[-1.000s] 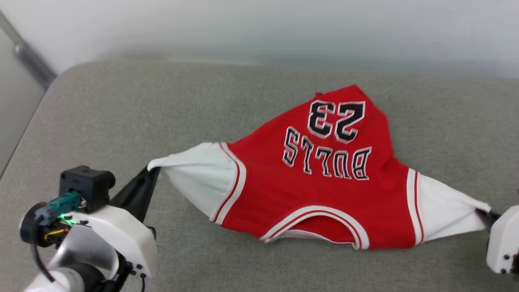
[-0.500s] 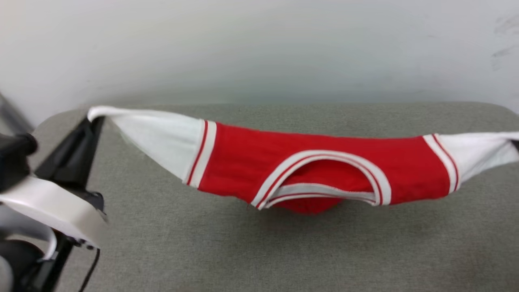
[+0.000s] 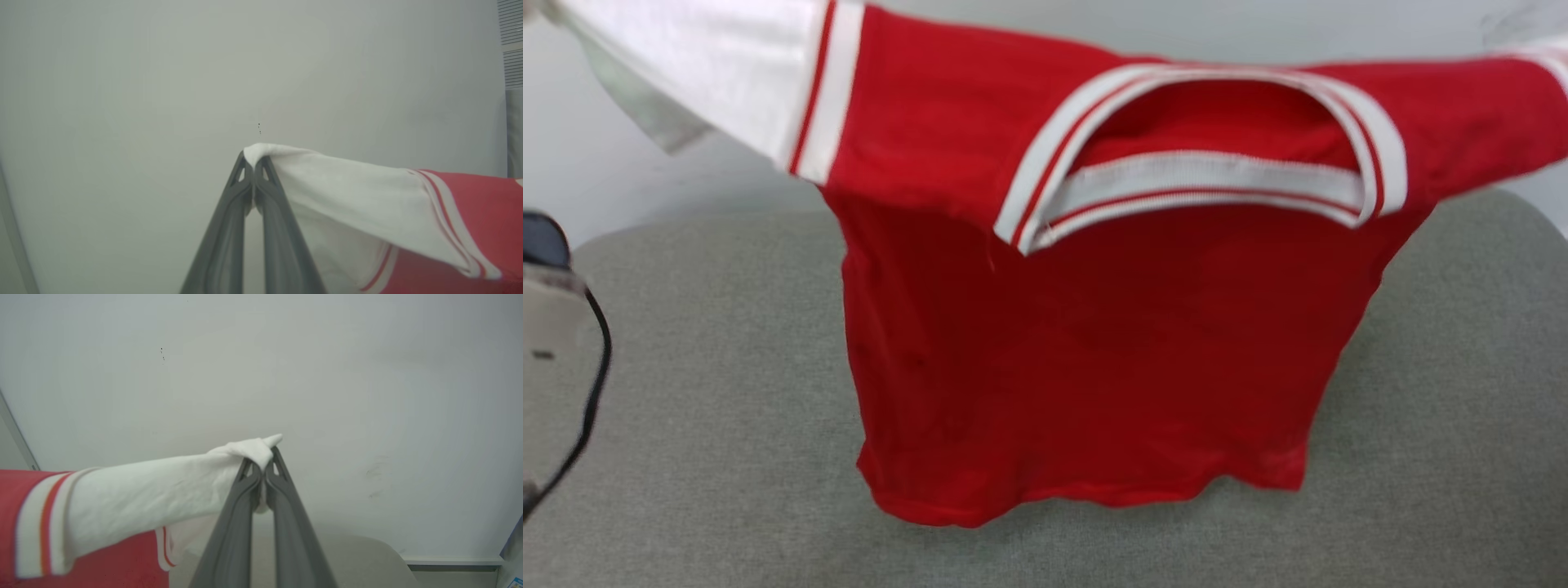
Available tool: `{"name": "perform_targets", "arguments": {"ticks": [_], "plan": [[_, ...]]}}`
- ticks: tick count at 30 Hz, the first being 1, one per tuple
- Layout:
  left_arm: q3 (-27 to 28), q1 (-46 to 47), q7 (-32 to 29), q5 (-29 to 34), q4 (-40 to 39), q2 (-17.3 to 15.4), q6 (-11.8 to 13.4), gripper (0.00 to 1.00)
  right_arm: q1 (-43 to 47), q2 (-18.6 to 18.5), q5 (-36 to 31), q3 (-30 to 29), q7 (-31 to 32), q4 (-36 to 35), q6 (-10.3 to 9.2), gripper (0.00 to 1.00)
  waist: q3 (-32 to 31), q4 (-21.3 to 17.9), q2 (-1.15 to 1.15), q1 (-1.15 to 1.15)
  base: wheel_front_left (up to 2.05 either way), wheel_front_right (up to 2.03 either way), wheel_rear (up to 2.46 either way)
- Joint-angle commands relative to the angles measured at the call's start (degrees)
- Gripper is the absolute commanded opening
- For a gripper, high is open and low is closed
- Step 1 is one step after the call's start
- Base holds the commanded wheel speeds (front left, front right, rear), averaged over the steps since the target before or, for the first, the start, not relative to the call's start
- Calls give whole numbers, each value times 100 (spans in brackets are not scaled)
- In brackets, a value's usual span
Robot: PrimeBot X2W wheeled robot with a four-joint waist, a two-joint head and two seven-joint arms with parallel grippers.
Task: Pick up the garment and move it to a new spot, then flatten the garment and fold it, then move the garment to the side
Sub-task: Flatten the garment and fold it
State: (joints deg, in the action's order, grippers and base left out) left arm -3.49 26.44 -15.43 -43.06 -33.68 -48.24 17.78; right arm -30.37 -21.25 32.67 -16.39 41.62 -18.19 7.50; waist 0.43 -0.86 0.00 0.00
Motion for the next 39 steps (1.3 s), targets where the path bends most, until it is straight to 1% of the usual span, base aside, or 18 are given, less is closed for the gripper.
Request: {"name": "perform_targets", "arguments": {"ticks": [1,7,11,15,20,26,29,32,36,39], "plan": [[-10,186,34,-3,56,-4,-28,0,-190,78,-55,23,-43,76,-2,0,108,-29,0,0,0,0,0],[-83,1373,88,-78,675,23,-304,0,-1212,51,-329,327,-321,630,-2,0,673,-76,0,0,0,0,0],[-226,2228,115,-116,1270,94,-571,0,-1925,167,-395,373,-486,1045,-2,0,1129,-69,0,0,0,0,0],[-404,3176,168,-22,1881,162,-824,0,-2698,178,-611,479,-653,1418,-2,0,1655,-61,0,0,0,0,0],[-713,4443,357,198,2820,390,-1134,0,-3759,284,-993,586,-1149,2118,-2,0,2256,-60,0,0,0,0,0],[-961,5772,791,481,4072,790,-1376,0,-4990,419,-1464,591,-1813,3089,-3,0,2892,-40,0,0,0,0,0],[-1044,6103,1116,588,4645,1040,-1419,0,-5417,516,-1685,551,-2208,3633,-2,0,3106,-28,0,0,0,0,0],[-1111,6319,1421,651,5097,1224,-1498,0,-5731,584,-1840,515,-2551,4079,-2,0,3305,0,0,0,0,0,0],[-1231,6105,1849,697,5541,1462,-1583,0,-5702,695,-1923,433,-2961,4630,-2,0,3391,22,0,0,0,0,0],[-1324,5800,2049,664,5728,1601,-1642,0,-5432,731,-1917,466,-3153,4958,-2,0,3394,44,0,0,0,0,0]]}}
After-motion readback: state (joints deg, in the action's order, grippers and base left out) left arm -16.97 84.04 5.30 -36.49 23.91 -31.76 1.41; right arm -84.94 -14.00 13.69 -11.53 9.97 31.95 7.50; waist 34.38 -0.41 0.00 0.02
